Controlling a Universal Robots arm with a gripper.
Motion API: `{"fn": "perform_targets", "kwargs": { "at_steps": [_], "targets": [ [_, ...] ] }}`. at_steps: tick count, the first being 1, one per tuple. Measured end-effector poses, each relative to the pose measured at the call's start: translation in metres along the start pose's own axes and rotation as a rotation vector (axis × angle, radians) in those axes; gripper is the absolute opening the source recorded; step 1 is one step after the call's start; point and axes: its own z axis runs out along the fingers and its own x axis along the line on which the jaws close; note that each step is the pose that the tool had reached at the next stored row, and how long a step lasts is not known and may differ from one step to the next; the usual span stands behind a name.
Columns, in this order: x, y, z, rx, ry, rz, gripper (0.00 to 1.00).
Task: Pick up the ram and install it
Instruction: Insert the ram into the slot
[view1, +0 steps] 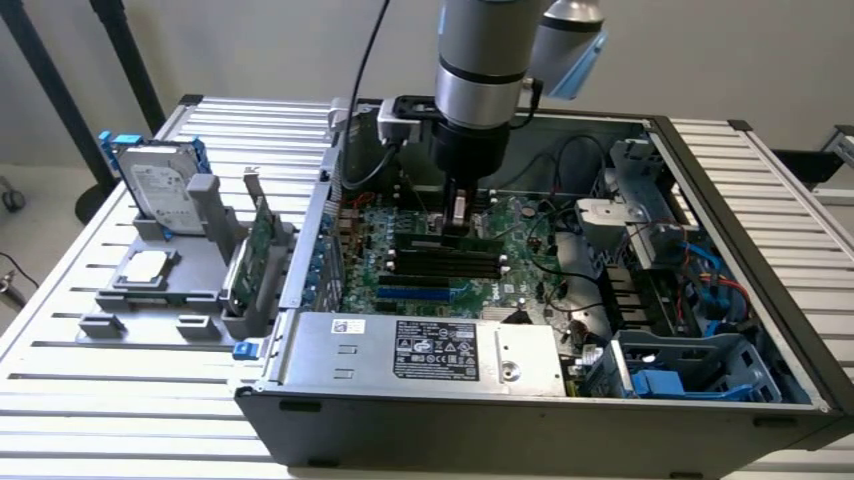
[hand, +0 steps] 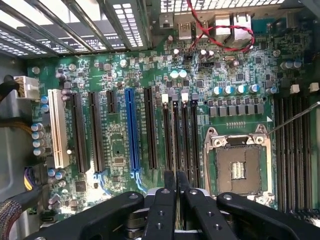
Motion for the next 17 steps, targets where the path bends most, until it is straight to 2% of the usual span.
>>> {"fn": "perform_targets", "kwargs": {
  "at_steps": [17],
  "targets": [
    [0.001, -0.0004, 0.0112, 0.0019, -0.0001, 0.0, 0.13]
  ]
}}
